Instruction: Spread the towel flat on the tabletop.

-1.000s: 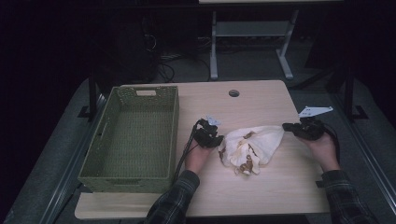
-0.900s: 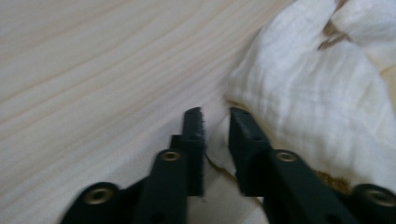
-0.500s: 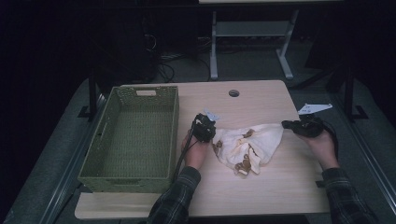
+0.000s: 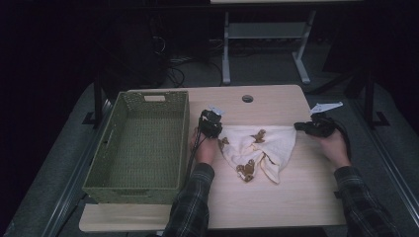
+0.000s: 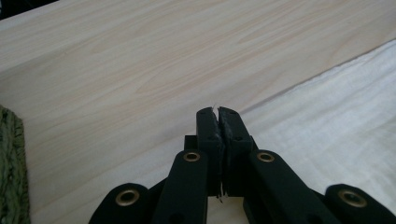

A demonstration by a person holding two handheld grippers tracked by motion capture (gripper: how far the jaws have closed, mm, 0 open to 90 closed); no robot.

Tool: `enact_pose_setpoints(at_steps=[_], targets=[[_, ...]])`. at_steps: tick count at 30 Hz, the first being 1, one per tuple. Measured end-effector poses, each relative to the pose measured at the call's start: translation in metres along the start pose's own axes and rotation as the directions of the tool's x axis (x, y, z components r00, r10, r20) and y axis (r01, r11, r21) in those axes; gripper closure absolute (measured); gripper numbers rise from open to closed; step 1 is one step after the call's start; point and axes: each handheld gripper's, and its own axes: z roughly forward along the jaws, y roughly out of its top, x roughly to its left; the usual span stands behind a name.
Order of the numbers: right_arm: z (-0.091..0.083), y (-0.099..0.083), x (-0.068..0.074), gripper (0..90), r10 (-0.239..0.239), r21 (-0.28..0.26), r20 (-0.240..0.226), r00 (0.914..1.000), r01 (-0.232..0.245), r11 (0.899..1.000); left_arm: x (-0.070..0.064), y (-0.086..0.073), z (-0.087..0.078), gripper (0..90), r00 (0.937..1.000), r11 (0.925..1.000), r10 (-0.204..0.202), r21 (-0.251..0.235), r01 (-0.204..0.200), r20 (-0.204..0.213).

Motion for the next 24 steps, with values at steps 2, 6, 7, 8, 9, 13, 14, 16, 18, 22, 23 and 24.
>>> enact_pose_setpoints(at_steps=[2,6,7,8,9,13,14,16,18,22,23,24], targets=[[0.005,0.0,-0.001,87.1,0.003,0.009,0.002,1.0,-0.003,1.0,0.002,-0.002,0.004,87.8,0.9999,0.9999,-0.011,0.008,0.011,0.008],[0.014,-0.001,-0.003,87.1,0.01,0.035,0.006,0.9999,-0.01,0.999,0.002,-0.007,0.012,87.4,1.0,0.9993,-0.004,0.038,0.004,0.009],[0.016,-0.001,-0.003,87.1,0.016,0.042,0.005,0.9999,-0.016,0.999,0.001,-0.008,0.013,87.3,1.0,0.999,-0.005,0.043,0.004,0.006],[0.018,-0.001,-0.004,87.1,0.011,0.046,0.007,0.9999,-0.011,0.999,0.001,-0.008,0.014,87.0,1.0,0.9991,-0.002,0.042,0.002,0.006],[0.02,-0.002,-0.003,87.1,0.011,0.056,0.009,0.9999,-0.012,0.998,0.001,-0.008,0.014,86.8,1.0,0.9991,-0.007,0.042,0.007,0.005],[0.024,-0.003,-0.004,81.4,0.017,0.07,0.014,0.9998,-0.018,0.997,0.003,-0.007,0.012,78.9,0.9995,0.9986,-0.023,0.049,0.022,0.022],[0.024,-0.003,-0.004,78.5,0.035,0.066,0.008,0.9993,-0.036,0.997,0.003,-0.007,0.01,76.6,0.9992,0.9983,-0.026,0.052,0.024,0.031],[0.018,-0.002,-0.004,75.4,0.047,0.046,-0.007,0.9989,-0.047,0.998,0.0,-0.005,0.005,71.5,0.9991,0.9986,-0.014,0.052,0.012,0.04],[0.011,-0.001,-0.001,74.4,0.05,0.029,-0.012,0.9987,-0.05,0.998,-0.003,-0.002,-0.001,66.7,0.9979,0.9984,-0.008,0.056,0.004,0.065],[-0.001,-0.001,0.008,73.3,0.05,0.0,-0.035,0.9981,-0.05,0.999,-0.016,0.0,-0.015,60.2,0.9958,0.9991,0.018,0.037,-0.021,0.09],[-0.004,-0.001,0.012,72.7,0.05,0.0,-0.039,0.998,-0.05,0.999,-0.018,0.0,-0.019,58.9,0.9947,0.9992,0.023,0.03,-0.026,0.1],[-0.006,-0.002,0.015,72.7,0.047,0.0,-0.043,0.998,-0.047,0.999,-0.021,-0.001,-0.022,58.4,0.9935,0.9992,0.027,0.025,-0.03,0.111]])
